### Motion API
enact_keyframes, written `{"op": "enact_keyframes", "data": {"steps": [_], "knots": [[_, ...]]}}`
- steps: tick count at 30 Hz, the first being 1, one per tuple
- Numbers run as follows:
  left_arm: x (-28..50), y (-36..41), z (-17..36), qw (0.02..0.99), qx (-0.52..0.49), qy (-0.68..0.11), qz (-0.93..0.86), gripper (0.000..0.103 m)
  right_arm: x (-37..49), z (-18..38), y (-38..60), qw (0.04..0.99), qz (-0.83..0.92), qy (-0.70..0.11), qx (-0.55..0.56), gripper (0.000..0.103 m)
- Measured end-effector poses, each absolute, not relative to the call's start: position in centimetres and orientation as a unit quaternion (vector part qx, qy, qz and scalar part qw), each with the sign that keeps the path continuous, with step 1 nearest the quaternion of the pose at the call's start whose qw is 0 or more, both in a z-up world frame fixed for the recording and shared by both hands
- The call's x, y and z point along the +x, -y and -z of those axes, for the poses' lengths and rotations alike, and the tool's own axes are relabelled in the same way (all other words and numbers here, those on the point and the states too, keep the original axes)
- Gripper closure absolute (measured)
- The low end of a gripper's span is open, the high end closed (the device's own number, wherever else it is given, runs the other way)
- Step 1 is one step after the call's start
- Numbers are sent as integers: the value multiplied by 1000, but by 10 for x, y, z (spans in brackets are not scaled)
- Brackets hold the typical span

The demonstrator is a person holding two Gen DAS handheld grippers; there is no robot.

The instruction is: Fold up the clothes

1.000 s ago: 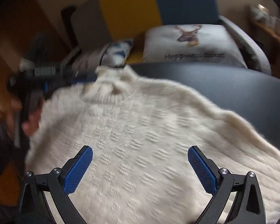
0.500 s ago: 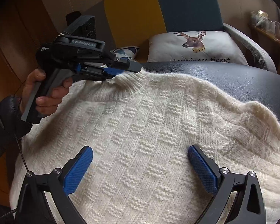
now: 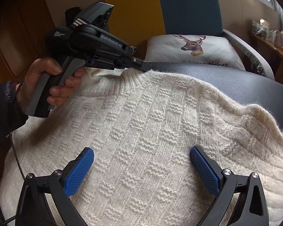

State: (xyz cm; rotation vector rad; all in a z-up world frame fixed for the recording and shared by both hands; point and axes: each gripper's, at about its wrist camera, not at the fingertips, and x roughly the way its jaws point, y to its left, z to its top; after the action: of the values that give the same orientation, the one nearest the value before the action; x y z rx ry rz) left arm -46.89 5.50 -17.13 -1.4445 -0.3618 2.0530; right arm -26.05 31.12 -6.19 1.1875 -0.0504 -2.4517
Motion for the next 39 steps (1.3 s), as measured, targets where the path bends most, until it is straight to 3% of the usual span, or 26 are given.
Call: {"op": "enact_keyframes", "data": {"steps": [2, 5, 9, 16, 25, 33, 39], "knots": [[-453, -29, 157, 287, -514, 166, -791, 89, -261, 61, -314, 210, 880, 25, 426, 0], [-413, 20, 145, 255, -473, 193, -821, 88, -260, 61, -316, 213, 878, 30, 427, 0], [-343, 62, 146, 196, -438, 148, -865, 88, -265, 57, -316, 213, 871, 38, 441, 0], [-298, 79, 157, 165, -432, 102, -881, 88, -337, 18, -297, 341, 790, 271, 432, 0], [-291, 108, 183, 181, -444, 157, -864, 88, -431, 58, -220, 338, 719, 310, 521, 0], [-289, 100, 185, 179, -442, 153, -865, 88, -458, 62, -162, 418, 678, 348, 495, 0], [-290, 93, 181, 171, -449, 130, -867, 88, -467, 59, -162, 357, 730, 301, 499, 0]]}}
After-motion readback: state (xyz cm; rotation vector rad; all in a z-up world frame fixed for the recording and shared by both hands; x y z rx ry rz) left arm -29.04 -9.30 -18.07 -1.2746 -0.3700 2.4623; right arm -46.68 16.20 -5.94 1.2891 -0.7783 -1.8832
